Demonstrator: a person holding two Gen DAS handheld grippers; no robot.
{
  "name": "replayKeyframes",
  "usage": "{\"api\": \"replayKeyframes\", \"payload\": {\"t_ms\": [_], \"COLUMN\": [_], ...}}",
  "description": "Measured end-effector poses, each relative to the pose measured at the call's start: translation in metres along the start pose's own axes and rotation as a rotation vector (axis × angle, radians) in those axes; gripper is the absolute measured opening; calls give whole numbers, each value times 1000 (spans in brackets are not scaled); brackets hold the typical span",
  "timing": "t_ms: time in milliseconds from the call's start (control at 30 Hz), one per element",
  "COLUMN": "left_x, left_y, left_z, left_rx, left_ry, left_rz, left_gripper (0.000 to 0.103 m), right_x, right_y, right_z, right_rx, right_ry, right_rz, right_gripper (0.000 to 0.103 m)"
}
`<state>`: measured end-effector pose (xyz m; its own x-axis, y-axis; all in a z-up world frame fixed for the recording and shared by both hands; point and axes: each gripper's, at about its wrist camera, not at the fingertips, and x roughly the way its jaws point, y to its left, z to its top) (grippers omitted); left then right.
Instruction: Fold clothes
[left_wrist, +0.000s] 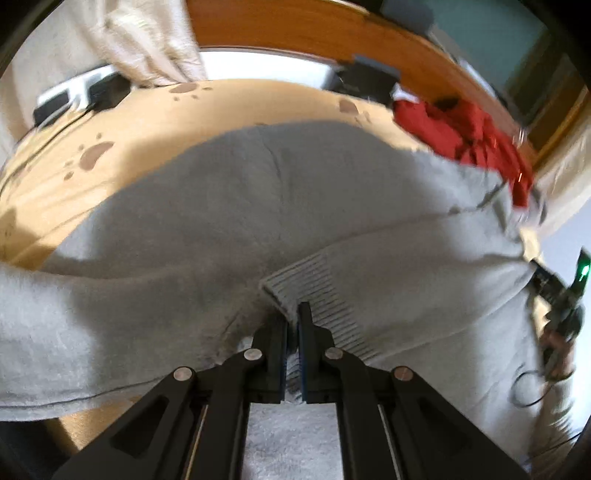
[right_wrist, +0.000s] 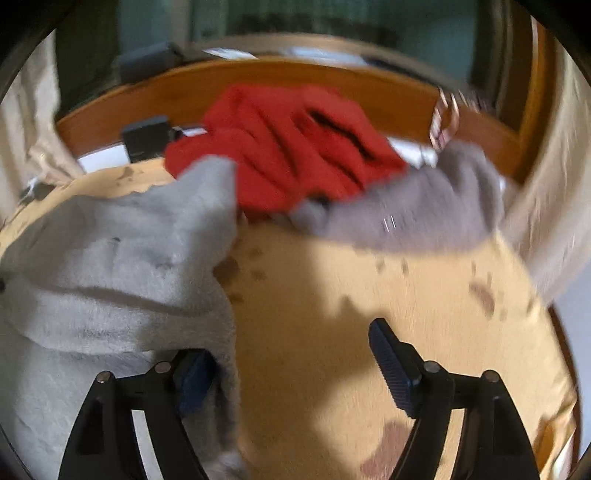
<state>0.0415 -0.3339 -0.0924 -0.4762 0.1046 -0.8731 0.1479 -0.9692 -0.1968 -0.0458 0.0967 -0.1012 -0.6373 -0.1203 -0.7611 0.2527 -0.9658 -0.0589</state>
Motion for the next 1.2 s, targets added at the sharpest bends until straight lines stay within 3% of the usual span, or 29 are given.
{"api": "replayKeyframes", "payload": {"t_ms": [100,333,500,600,667,800,833,933,1067,1133,1200], "left_x": [-3,-4,-9,-21,-32,-41,-38,-23,8,9,9], "left_y": [-1,16,10,9,12,9,4,-14,-24,-23,-22], "left_z": [-1,0,1,2,4,7,8,11,11,10,8], "left_rx": [23,-36,-25,-21,-32,-59,-49,1,33,47,60], "left_ry": [4,12,-1,-35,-68,-111,-110,-92,-41,-64,-67], "left_rz": [22,7,22,37,45,25,8,-33,12,10,1], "left_gripper": [7,11,14,26,35,43,43,46,46,46,46], "right_x": [-1,-32,-54,-53,-53,-36,-27,6,55,77,85], "right_y": [-3,-8,-41,-43,-30,20,36,81,85,60,43], "right_z": [-2,3,13,23,31,50,54,63,72,77,82], "right_rx": [-14,-144,48,173,188,136,100,-51,-93,-30,22], "right_ry": [31,44,-22,-51,-72,-56,-37,24,109,103,94], "right_rz": [39,157,265,374,443,611,601,400,175,138,148], "right_gripper": [82,84,84,84,84,84,84,84,84,91,91]}}
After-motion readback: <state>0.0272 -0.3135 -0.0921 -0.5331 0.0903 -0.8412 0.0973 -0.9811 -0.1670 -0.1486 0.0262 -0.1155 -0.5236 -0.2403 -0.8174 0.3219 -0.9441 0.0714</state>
